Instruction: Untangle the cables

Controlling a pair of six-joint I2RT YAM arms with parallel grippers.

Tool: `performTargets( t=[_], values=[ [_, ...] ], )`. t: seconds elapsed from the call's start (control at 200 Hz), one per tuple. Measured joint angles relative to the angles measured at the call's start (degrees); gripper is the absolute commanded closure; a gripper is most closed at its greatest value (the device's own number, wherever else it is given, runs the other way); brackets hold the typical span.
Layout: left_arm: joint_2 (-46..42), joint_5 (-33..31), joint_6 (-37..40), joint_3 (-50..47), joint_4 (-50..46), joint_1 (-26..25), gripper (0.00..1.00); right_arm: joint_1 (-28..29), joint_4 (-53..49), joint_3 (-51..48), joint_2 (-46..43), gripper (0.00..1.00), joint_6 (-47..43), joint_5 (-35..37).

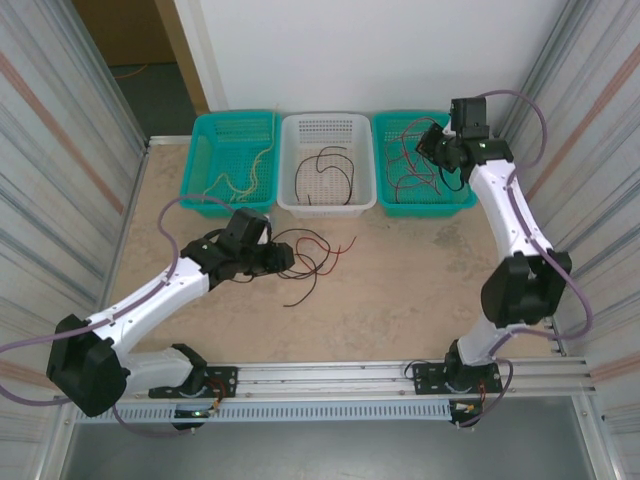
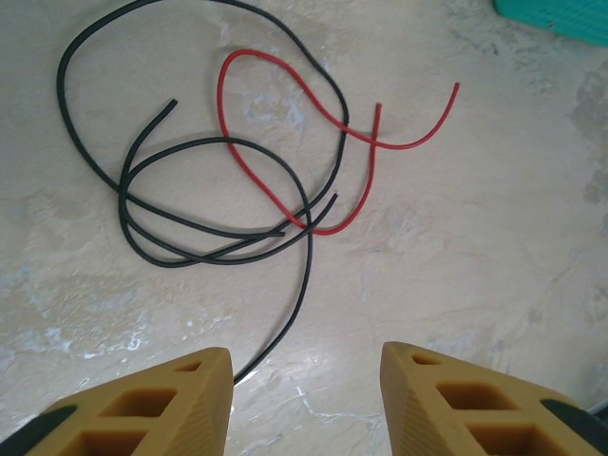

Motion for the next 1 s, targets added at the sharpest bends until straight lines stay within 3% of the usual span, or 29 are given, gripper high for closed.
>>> performTargets(
  t=[0.105,0.195,0.401,0.641,0.777,0.997],
  values=[
    [0.00,-0.70,0.87,0.00,-0.98,0.00,0.48,-1.62,-2.60,5.51,5.68,0.59,-0.61,-0.87],
    [0.00,-1.40,1.53,0.07,-1.90,0.00,0.46,-2.56,-5.31,8.92,8.94,0.53,-1.33,-0.98],
    [0.48,-3.41,3.37,0.98,-4.63,0.22,0.44,-2.95,-8.46,9.64,9.92,0.52,-1.31,-1.20],
    [3.61,-4.09,5.77,1.68,-5.90,3.15,0.39,-1.29,-5.27,-4.63,1.68,0.52,-1.27,-3.30],
    [8.79,-4.28,8.22,3.34,-6.34,6.21,0.43,4.63,-2.21,-13.51,-7.04,0.53,-1.27,-3.21],
    [17.46,-5.35,10.21,4.74,-4.48,7.45,0.50,20.61,2.03,-24.33,-18.58,0.53,-1.29,-0.26]
  ],
)
